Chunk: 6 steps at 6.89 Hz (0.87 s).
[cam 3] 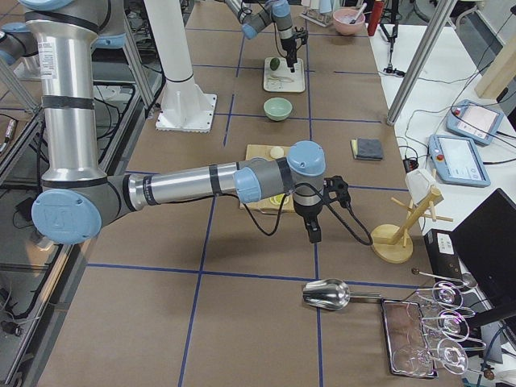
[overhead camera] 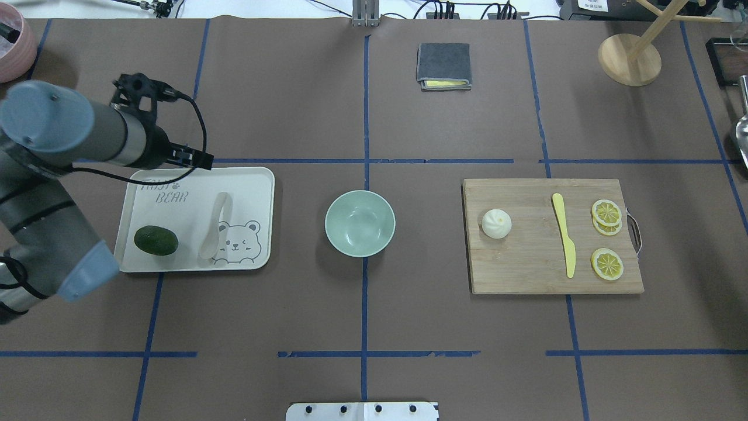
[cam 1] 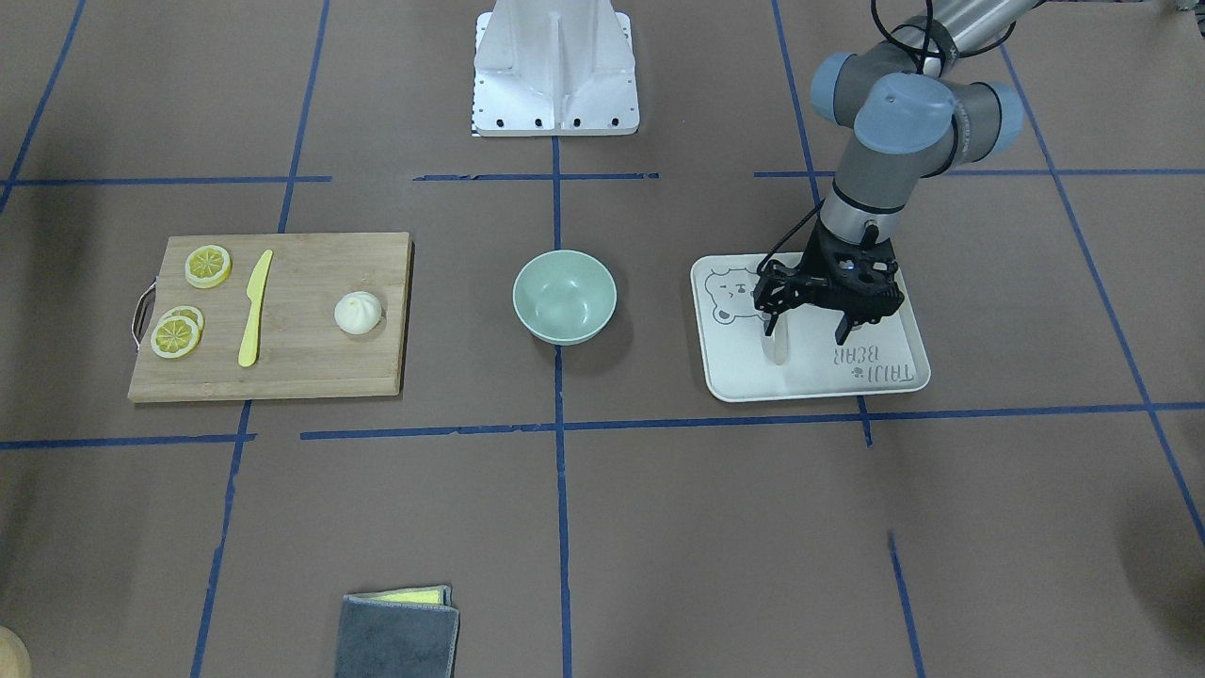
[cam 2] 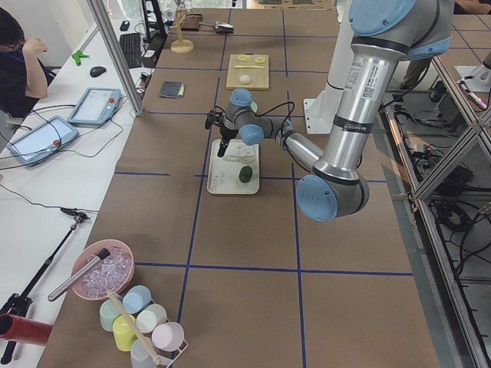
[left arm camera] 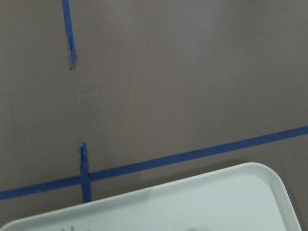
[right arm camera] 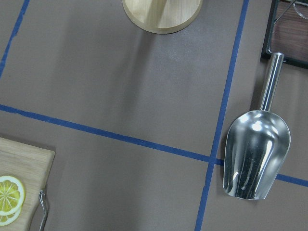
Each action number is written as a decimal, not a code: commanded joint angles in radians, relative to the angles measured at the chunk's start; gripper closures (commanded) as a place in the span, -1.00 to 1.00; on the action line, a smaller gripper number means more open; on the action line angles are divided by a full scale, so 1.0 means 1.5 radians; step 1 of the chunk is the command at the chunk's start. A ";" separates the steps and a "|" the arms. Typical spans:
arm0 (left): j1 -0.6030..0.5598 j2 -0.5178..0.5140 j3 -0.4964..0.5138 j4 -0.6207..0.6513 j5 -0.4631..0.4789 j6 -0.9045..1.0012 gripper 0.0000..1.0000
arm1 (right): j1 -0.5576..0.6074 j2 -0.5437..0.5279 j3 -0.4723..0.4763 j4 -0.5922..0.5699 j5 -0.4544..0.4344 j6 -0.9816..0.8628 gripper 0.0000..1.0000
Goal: Put spoon and bun in bowl
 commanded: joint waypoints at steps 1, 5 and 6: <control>0.023 -0.003 0.022 0.000 0.007 -0.017 -0.88 | 0.000 0.000 0.000 0.001 0.000 0.000 -1.00; 0.029 -0.005 0.034 -0.002 0.006 -0.057 -0.24 | 0.000 0.000 -0.079 0.113 0.000 0.003 -1.00; 0.030 -0.004 0.032 -0.002 0.006 -0.070 -0.06 | 0.000 0.002 -0.075 0.117 0.001 0.005 -1.00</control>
